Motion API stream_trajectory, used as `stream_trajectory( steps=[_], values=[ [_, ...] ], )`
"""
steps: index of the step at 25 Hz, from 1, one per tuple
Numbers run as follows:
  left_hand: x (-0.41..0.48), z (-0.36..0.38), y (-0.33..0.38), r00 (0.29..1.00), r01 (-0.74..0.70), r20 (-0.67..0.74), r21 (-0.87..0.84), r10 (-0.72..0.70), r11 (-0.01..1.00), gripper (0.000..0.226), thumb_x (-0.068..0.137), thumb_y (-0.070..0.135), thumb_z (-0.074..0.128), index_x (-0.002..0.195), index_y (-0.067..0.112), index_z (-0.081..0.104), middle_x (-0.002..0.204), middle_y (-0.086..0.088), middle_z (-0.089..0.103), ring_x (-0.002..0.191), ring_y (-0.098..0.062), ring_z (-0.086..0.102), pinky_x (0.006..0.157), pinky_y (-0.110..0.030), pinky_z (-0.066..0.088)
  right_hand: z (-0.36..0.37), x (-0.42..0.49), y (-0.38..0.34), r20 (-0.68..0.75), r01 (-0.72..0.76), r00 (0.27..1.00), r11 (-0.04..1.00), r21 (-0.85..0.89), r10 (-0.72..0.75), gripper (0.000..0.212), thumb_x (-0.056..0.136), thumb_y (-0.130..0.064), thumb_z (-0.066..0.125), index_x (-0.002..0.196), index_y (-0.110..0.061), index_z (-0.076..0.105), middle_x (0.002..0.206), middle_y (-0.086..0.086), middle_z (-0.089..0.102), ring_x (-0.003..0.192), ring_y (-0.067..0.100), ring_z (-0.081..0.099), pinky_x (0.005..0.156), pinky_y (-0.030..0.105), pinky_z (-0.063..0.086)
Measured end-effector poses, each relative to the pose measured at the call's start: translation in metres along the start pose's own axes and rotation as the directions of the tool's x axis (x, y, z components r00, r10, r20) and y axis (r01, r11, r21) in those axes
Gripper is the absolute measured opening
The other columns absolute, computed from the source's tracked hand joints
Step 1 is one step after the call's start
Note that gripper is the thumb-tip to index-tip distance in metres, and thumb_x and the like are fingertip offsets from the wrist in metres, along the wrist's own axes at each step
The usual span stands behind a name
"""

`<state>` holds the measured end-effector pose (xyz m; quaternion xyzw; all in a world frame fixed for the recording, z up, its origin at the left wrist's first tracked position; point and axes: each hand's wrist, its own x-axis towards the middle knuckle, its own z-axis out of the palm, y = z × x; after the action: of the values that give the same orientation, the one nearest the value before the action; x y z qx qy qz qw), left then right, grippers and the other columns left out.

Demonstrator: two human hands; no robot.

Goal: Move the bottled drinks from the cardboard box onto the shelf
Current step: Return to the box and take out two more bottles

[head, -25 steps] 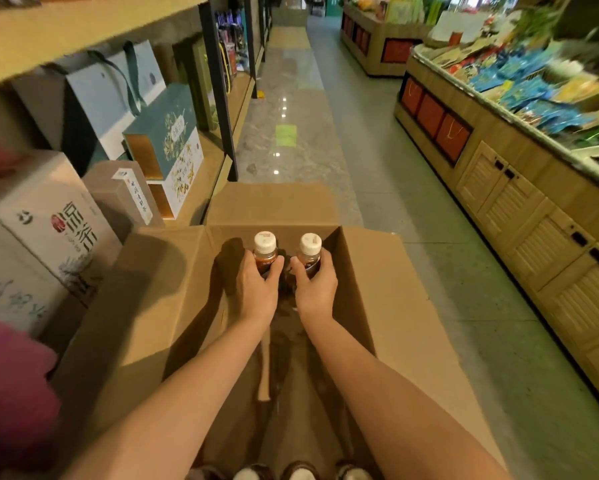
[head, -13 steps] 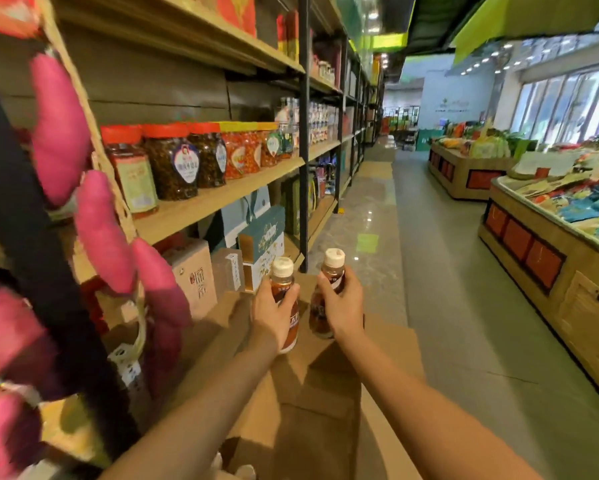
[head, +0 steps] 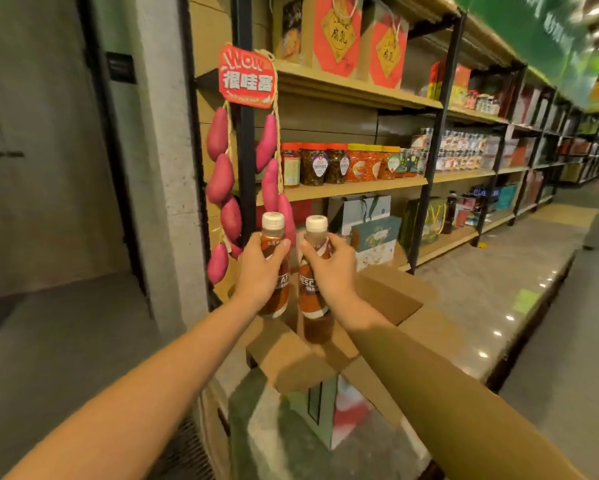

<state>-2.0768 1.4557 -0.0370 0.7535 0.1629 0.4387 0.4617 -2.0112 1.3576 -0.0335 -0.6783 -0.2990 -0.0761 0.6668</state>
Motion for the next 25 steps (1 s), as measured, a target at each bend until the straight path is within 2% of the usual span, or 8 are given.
stream_trajectory(
  steps=[3,8,10,13,16,18,23,25],
  values=[
    [-0.032,-0.064,0.012,0.996,0.032,-0.088,0.037,-0.028,0.999,0.023,0.092,0.028,0.056,0.110,0.012,0.055,0.101,0.001,0.061,0.098,-0.015,0.058,0.083,-0.027,0.041,0.036,-0.042,-0.033,0.112,0.006,0.994,0.997,0.073,-0.014,0.018,0.082,-0.021,0.070,0.098,-0.014,0.065,0.095,0.005,0.070,0.093,0.018,0.065,0.085,0.035,0.052],
    [-0.104,-0.207,0.024,0.959,0.112,-0.276,0.159,-0.065,0.981,0.016,0.093,0.031,0.054,0.102,0.018,0.052,0.096,0.005,0.058,0.092,-0.011,0.057,0.075,-0.020,0.042,0.121,-0.131,-0.106,0.311,0.014,0.948,0.986,0.167,-0.067,0.015,0.083,-0.024,0.069,0.094,-0.014,0.064,0.087,0.001,0.067,0.086,0.015,0.064,0.079,0.028,0.053],
    [-0.142,-0.277,0.032,0.921,0.154,-0.384,0.205,-0.065,0.967,0.020,0.093,0.032,0.054,0.105,0.015,0.053,0.098,0.003,0.059,0.093,-0.012,0.057,0.075,-0.020,0.041,0.163,-0.178,-0.142,0.397,-0.009,0.914,0.975,0.220,-0.082,0.014,0.083,-0.026,0.069,0.091,-0.016,0.063,0.087,0.002,0.067,0.086,0.017,0.064,0.082,0.034,0.053],
    [-0.202,-0.382,0.053,0.855,0.241,-0.514,0.275,-0.070,0.931,0.026,0.092,0.031,0.054,0.110,0.012,0.054,0.102,0.001,0.059,0.095,-0.013,0.056,0.085,-0.028,0.041,0.225,-0.259,-0.198,0.515,-0.046,0.848,0.951,0.306,-0.124,0.012,0.083,-0.026,0.070,0.089,-0.018,0.063,0.089,0.004,0.069,0.089,0.018,0.065,0.086,0.039,0.053],
    [-0.277,-0.496,0.081,0.789,0.302,-0.612,0.321,-0.047,0.898,0.024,0.092,0.030,0.055,0.108,0.012,0.054,0.102,0.000,0.059,0.096,-0.013,0.055,0.085,-0.029,0.041,0.283,-0.358,-0.266,0.604,-0.052,0.771,0.924,0.378,-0.204,0.011,0.084,-0.027,0.068,0.088,-0.019,0.061,0.085,-0.003,0.065,0.083,0.011,0.061,0.081,0.029,0.049],
    [-0.331,-0.567,0.102,0.738,0.356,-0.673,0.332,-0.045,0.873,0.022,0.093,0.030,0.055,0.108,0.014,0.054,0.104,0.001,0.059,0.098,-0.013,0.056,0.086,-0.028,0.040,0.316,-0.429,-0.312,0.645,-0.094,0.730,0.901,0.424,-0.227,0.013,0.085,-0.026,0.067,0.090,-0.016,0.063,0.087,-0.001,0.065,0.086,0.012,0.061,0.081,0.028,0.047],
    [-0.452,-0.709,0.148,0.588,0.487,-0.809,0.322,-0.031,0.812,0.034,0.093,0.031,0.054,0.121,0.013,0.051,0.121,-0.005,0.059,0.113,-0.020,0.055,0.098,-0.036,0.041,0.384,-0.585,-0.410,0.741,-0.233,0.616,0.836,0.496,-0.268,0.015,0.085,-0.026,0.067,0.092,-0.013,0.064,0.087,-0.001,0.064,0.086,0.013,0.061,0.081,0.030,0.049],
    [-0.506,-0.766,0.164,0.496,0.540,-0.868,0.288,-0.023,0.791,0.037,0.093,0.032,0.054,0.124,0.013,0.050,0.124,-0.006,0.059,0.117,-0.022,0.054,0.100,-0.037,0.040,0.409,-0.649,-0.455,0.792,-0.272,0.524,0.819,0.505,-0.314,0.017,0.086,-0.026,0.066,0.094,-0.012,0.064,0.088,-0.001,0.064,0.085,0.012,0.060,0.077,0.025,0.046]
  ],
)
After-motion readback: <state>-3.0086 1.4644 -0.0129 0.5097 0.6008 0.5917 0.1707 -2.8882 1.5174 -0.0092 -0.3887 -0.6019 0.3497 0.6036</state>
